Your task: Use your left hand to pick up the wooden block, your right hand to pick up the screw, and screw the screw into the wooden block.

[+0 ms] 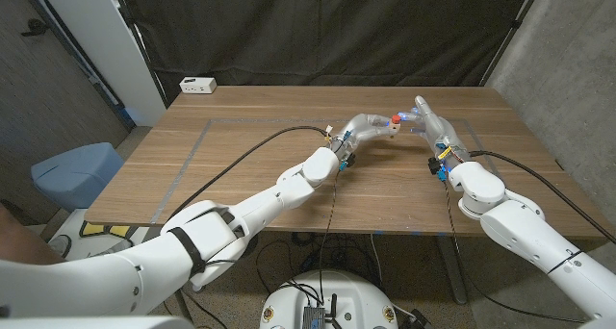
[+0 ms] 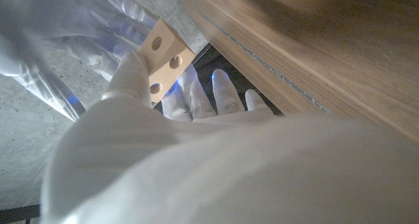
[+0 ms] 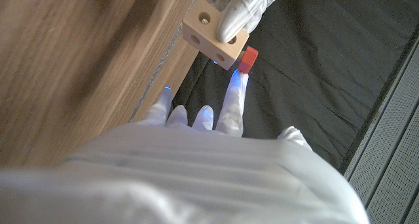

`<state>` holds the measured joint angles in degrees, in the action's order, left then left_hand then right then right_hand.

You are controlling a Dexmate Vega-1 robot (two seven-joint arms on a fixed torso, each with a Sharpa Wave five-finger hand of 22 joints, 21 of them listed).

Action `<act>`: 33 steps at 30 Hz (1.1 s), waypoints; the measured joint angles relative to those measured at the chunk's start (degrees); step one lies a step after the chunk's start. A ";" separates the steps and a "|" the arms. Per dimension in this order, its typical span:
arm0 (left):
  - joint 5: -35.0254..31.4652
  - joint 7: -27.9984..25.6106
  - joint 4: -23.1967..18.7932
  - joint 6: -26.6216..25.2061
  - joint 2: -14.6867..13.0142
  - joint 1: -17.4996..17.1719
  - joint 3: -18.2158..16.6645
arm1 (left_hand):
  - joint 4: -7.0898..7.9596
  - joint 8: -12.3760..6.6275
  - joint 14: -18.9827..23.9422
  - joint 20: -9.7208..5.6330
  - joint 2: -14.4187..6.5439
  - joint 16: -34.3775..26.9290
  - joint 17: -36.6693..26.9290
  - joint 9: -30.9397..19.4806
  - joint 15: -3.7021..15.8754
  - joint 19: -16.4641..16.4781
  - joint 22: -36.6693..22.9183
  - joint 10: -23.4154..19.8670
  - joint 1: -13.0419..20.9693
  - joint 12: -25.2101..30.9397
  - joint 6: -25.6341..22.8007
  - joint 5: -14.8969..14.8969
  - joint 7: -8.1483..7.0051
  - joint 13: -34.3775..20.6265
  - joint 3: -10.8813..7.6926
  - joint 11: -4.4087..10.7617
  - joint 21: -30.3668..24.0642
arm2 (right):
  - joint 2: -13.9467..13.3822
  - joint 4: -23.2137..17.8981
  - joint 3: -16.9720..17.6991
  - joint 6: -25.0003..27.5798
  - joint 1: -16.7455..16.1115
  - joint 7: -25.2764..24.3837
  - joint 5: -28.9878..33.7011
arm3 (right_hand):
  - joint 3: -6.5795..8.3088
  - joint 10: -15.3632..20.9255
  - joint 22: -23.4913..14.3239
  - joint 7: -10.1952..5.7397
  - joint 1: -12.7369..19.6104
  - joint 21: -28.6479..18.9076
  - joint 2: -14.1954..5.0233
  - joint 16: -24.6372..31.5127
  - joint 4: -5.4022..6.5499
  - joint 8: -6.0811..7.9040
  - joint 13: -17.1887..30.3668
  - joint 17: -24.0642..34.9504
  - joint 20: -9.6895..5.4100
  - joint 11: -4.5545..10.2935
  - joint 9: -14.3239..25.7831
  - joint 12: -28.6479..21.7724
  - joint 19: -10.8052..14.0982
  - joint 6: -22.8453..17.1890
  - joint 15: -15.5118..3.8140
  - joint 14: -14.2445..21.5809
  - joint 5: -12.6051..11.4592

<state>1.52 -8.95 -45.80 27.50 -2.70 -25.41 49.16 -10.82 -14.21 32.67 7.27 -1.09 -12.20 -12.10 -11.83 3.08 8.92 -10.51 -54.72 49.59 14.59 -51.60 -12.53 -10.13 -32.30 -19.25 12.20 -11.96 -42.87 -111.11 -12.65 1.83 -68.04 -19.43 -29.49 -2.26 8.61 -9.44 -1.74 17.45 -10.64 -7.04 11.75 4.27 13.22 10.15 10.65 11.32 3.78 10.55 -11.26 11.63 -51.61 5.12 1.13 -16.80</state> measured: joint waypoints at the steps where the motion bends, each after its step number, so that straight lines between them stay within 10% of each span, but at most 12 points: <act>1: 0.06 0.03 0.12 0.05 0.05 0.04 0.00 | -0.02 0.00 0.00 0.00 0.00 0.00 0.00 0.00 0.00 0.00 0.00 0.00 0.00 0.00 0.00 0.00 0.00 0.00 -0.02 0.00 0.00 | 0.06 0.01 -0.04 0.04 0.00 -0.03 0.00 | 0.00 0.00 0.00 0.00 0.00 0.00 0.00 0.00 0.00 0.00 0.00 0.00 -0.07 0.00 0.00 0.00 0.07 -0.23 -0.01 0.01 0.00; 33: 0.63 0.59 2.22 1.08 0.63 0.97 -0.03 | -0.16 0.00 -0.01 0.00 0.00 0.00 0.00 0.23 -0.01 0.00 0.00 0.00 0.00 0.00 0.00 -0.26 0.00 0.00 -0.16 0.00 0.00 | 0.72 0.57 -0.42 0.57 0.35 -0.76 0.16 | 0.48 3.48 0.00 1.11 0.61 0.00 -0.60 0.00 -0.48 0.93 0.01 0.02 -0.17 1.22 -0.02 0.00 1.41 -6.05 -0.54 1.97 0.00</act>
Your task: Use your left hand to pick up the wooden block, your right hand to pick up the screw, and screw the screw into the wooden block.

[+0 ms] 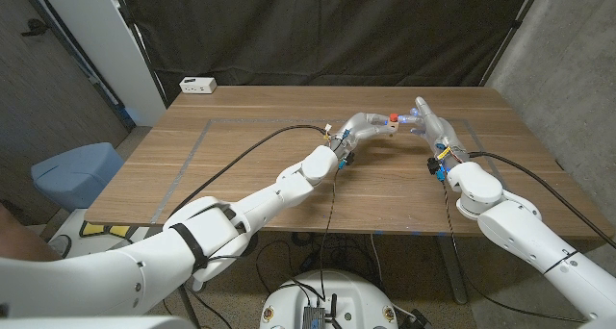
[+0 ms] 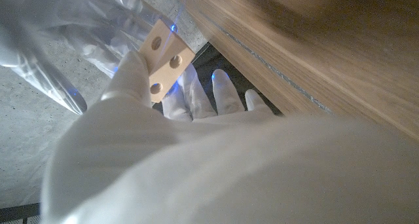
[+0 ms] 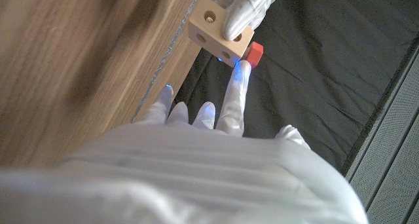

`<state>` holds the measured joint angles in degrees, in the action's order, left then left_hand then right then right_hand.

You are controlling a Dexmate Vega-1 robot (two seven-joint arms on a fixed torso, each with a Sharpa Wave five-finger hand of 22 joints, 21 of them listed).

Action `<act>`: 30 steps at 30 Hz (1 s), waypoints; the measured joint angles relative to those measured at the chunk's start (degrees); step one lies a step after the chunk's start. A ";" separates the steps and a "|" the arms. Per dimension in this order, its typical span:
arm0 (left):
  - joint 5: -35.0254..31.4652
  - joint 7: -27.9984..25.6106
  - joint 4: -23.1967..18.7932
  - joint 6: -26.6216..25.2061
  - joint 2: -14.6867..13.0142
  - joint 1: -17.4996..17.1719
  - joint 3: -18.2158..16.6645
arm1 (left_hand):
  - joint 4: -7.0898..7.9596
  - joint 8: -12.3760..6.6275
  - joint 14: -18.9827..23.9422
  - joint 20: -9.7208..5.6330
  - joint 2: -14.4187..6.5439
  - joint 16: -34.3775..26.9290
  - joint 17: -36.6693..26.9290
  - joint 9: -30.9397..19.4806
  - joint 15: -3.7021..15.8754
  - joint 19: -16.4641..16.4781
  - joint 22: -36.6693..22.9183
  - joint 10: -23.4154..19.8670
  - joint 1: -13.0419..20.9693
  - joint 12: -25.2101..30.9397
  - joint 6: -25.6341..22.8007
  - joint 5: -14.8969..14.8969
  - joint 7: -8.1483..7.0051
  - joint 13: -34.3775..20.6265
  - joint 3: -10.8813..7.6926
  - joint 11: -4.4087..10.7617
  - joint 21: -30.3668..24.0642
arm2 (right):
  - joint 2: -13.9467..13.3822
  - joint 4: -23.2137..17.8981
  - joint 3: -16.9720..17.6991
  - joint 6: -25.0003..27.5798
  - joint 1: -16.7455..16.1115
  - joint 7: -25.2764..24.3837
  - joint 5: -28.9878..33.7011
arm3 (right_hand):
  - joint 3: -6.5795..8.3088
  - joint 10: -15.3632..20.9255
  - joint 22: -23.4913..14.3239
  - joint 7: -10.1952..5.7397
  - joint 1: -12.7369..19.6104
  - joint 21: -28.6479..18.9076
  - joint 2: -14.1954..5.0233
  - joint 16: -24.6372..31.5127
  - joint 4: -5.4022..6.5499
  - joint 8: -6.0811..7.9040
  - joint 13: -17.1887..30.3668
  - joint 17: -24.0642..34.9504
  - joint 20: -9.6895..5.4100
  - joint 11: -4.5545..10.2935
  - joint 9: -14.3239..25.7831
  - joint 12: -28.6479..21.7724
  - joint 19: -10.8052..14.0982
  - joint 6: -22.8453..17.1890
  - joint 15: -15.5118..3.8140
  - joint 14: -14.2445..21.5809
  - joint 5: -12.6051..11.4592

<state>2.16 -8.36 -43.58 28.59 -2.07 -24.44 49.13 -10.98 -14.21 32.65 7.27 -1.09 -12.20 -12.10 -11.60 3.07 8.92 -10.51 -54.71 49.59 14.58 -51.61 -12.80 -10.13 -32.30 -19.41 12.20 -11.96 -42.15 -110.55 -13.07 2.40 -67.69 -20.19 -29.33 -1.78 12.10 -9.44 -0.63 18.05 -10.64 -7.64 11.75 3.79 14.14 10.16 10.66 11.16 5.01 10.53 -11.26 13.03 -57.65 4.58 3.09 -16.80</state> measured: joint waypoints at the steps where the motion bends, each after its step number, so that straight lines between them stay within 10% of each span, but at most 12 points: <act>1: 0.01 0.02 0.00 0.00 0.00 0.00 0.00 | 0.00 0.00 0.00 0.00 0.00 0.00 0.00 -0.01 0.00 0.00 0.00 0.00 0.00 0.00 0.00 0.01 0.00 0.00 0.00 0.00 0.00 | 0.03 0.06 -0.01 0.00 -0.06 0.00 0.00 | 0.00 0.00 0.00 -0.09 0.00 0.00 0.00 0.00 0.00 0.00 0.00 0.00 0.00 0.00 0.00 0.00 0.00 -0.09 0.00 0.00 0.00; 30: 0.02 -0.07 -2.33 -1.85 -0.78 -0.97 -0.04 | -0.24 0.00 0.31 0.00 0.00 0.00 0.00 -0.01 0.09 0.00 0.00 0.00 0.00 0.00 0.00 -0.01 0.00 0.00 -0.24 0.00 0.00 | 0.13 0.79 0.17 -4.29 -1.33 1.98 -0.01 | 0.00 1.16 0.00 -0.10 0.45 0.00 0.01 0.00 0.00 -0.05 0.00 0.01 0.00 -0.54 -0.06 0.00 -0.01 -1.51 -0.19 0.18 0.00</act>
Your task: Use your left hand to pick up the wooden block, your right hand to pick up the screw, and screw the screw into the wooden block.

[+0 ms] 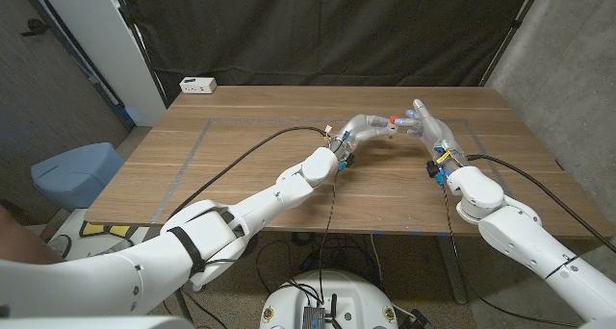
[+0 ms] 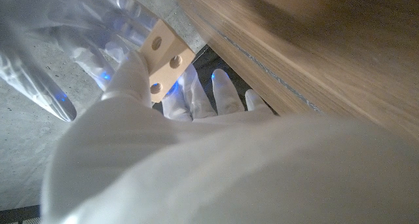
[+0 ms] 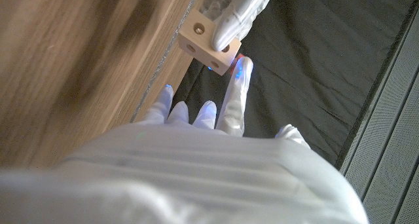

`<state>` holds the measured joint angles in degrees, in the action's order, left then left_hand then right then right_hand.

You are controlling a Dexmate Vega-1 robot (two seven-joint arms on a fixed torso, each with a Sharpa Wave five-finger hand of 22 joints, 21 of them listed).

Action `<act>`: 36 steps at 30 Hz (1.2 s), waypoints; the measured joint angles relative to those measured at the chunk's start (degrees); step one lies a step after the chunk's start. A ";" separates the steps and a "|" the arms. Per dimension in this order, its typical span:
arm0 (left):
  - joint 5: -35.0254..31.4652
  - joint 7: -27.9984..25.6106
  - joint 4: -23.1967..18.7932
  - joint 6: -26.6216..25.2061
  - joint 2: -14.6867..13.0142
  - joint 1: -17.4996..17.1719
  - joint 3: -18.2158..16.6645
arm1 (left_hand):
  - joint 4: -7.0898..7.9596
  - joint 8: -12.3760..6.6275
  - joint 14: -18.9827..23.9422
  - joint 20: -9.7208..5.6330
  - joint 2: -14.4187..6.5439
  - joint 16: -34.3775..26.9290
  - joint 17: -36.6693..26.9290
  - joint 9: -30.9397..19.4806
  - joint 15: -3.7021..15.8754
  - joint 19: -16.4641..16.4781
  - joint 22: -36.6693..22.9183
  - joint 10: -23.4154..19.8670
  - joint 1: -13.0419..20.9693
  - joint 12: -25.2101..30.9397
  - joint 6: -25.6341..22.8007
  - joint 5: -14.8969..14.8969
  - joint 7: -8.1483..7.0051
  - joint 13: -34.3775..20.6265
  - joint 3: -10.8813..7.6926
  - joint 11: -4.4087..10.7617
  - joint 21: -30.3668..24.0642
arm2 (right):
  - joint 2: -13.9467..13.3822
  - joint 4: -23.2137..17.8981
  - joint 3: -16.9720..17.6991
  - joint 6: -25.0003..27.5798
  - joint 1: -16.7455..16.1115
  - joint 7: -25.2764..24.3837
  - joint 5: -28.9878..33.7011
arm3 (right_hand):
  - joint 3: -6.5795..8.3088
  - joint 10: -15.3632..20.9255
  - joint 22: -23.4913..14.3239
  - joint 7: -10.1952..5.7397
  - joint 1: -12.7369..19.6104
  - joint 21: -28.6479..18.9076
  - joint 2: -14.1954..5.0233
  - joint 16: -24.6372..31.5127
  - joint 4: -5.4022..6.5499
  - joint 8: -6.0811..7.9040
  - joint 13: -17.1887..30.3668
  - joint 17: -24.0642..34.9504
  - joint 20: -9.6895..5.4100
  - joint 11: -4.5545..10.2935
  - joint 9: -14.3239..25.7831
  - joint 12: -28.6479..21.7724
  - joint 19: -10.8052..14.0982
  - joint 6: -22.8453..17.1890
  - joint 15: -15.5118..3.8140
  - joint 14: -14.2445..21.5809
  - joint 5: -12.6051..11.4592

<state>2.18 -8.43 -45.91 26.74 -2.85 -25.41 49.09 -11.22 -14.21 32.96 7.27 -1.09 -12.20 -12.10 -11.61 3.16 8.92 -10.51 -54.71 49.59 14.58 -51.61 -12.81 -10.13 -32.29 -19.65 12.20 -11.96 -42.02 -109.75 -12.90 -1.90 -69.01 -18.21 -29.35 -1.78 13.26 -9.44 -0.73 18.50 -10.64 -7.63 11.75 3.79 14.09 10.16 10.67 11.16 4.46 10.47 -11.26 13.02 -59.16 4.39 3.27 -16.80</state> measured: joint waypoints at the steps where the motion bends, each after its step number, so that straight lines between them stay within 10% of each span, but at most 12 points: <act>1: 0.00 -0.01 0.00 -0.01 0.00 0.00 0.00 | 0.00 0.00 0.00 0.00 0.00 0.00 0.00 0.00 0.00 0.00 0.00 0.00 0.00 0.00 0.00 0.00 0.00 0.00 0.00 0.00 0.00 | 0.00 -0.05 0.07 0.00 -0.08 -0.11 0.00 | 0.00 0.15 0.00 0.00 0.00 0.00 0.00 0.00 0.00 -0.15 0.00 0.00 0.00 -0.18 0.05 0.00 0.00 0.00 0.00 0.00 0.00; 36: -0.66 -0.51 1.95 0.79 0.40 2.09 -0.01 | 0.01 0.00 0.00 -0.11 0.00 0.00 0.00 0.00 0.00 0.11 0.00 0.00 0.00 0.00 0.00 0.16 0.00 0.00 0.01 0.00 0.00 | -0.19 0.97 1.19 2.19 1.86 -0.65 -0.56 | -0.21 -2.17 0.00 -0.68 0.00 0.00 0.00 -0.14 -0.20 -3.95 0.00 0.14 0.41 -2.79 0.35 0.90 0.40 9.36 1.36 -0.12 0.00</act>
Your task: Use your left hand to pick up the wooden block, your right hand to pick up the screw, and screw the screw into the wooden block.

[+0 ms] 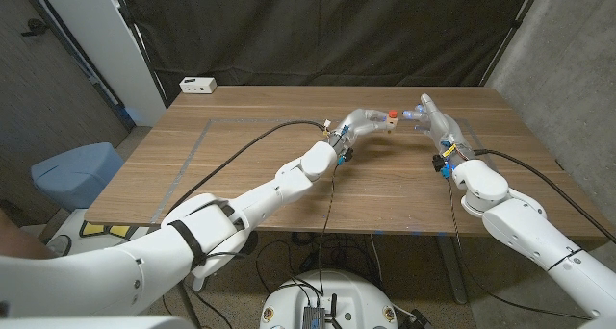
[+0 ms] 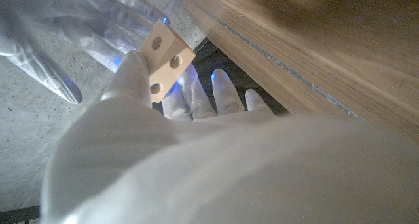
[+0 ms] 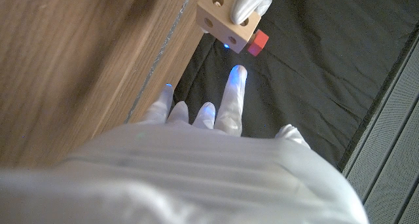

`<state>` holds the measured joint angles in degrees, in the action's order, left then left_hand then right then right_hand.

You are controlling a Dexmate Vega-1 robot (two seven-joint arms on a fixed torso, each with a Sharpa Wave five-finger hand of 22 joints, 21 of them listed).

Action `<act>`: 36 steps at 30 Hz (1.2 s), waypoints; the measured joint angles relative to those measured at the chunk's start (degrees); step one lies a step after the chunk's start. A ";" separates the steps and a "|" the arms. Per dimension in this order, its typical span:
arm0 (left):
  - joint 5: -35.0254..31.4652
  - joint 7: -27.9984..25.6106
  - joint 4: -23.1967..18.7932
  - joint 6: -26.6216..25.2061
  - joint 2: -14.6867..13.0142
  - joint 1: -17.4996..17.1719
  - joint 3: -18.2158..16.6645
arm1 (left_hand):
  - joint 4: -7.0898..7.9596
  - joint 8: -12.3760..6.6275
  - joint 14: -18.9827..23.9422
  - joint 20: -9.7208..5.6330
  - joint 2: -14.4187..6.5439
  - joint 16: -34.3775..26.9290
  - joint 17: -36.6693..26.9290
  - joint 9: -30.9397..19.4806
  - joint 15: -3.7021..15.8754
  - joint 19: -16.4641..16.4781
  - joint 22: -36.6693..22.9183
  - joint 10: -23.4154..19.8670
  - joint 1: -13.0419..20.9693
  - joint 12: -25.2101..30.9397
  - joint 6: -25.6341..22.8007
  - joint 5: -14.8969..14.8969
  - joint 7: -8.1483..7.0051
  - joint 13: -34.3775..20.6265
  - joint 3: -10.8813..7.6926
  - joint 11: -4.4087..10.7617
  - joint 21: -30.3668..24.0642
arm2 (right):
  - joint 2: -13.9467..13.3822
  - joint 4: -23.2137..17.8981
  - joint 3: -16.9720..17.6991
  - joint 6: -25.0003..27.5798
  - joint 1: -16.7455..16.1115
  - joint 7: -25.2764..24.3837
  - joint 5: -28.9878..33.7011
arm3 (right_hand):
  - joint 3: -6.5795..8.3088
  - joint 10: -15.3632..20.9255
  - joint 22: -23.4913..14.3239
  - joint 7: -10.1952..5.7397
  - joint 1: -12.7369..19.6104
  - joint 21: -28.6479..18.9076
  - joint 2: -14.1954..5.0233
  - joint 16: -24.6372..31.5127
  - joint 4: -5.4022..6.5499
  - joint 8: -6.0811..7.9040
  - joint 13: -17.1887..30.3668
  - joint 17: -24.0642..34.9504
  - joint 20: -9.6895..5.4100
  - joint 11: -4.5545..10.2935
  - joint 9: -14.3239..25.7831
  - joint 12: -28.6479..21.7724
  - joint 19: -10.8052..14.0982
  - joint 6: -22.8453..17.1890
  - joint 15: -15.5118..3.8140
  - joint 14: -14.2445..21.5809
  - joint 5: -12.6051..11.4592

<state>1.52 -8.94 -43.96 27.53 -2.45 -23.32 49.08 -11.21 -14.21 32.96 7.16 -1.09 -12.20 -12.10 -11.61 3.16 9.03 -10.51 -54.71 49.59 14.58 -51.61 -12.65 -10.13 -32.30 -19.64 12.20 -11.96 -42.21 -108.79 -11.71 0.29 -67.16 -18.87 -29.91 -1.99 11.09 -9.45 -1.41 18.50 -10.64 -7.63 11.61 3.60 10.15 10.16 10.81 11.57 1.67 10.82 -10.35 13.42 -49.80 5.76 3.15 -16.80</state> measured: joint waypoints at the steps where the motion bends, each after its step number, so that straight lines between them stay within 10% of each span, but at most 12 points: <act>1: -0.02 0.00 0.48 0.26 0.16 0.24 0.06 | 0.00 0.00 0.00 0.00 0.00 0.00 0.00 0.00 0.00 0.00 0.00 0.00 0.00 0.00 0.00 -0.13 0.00 0.00 0.00 0.00 0.00 | 0.04 0.19 -0.08 0.02 0.22 0.10 -0.01 | -0.03 -0.16 0.00 0.12 0.00 0.00 0.00 -0.20 0.03 -0.05 0.00 0.00 0.00 0.01 0.00 0.00 0.00 0.70 0.02 -0.02 0.00; 36: 0.17 -0.15 5.73 2.86 2.13 2.42 0.73 | 0.01 0.00 0.00 0.00 0.00 0.00 0.00 0.02 -0.01 0.00 0.00 0.00 0.00 0.00 0.00 0.07 0.00 0.00 0.01 0.00 0.00 | -0.09 4.57 -2.42 -2.11 4.31 5.12 -0.88 | -1.04 -7.95 0.00 -2.39 -1.22 0.50 1.22 -0.65 1.04 -0.44 -0.04 0.27 -0.50 0.39 -0.02 0.43 -3.22 11.76 1.30 -4.42 0.00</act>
<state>1.69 -9.09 -38.23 30.39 -0.32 -20.90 49.81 -11.21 -14.21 32.95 7.16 -1.09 -12.20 -12.10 -11.59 3.16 9.03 -10.51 -54.72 49.59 14.58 -51.61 -12.58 -10.13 -32.30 -19.64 12.20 -11.96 -42.30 -104.21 -14.12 -1.82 -62.84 -13.74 -30.79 -3.04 3.14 -9.44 -3.80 17.28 -10.14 -6.41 10.96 4.64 9.71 10.13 11.08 11.07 2.06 10.80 -9.92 10.20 -38.04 7.05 -1.27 -16.80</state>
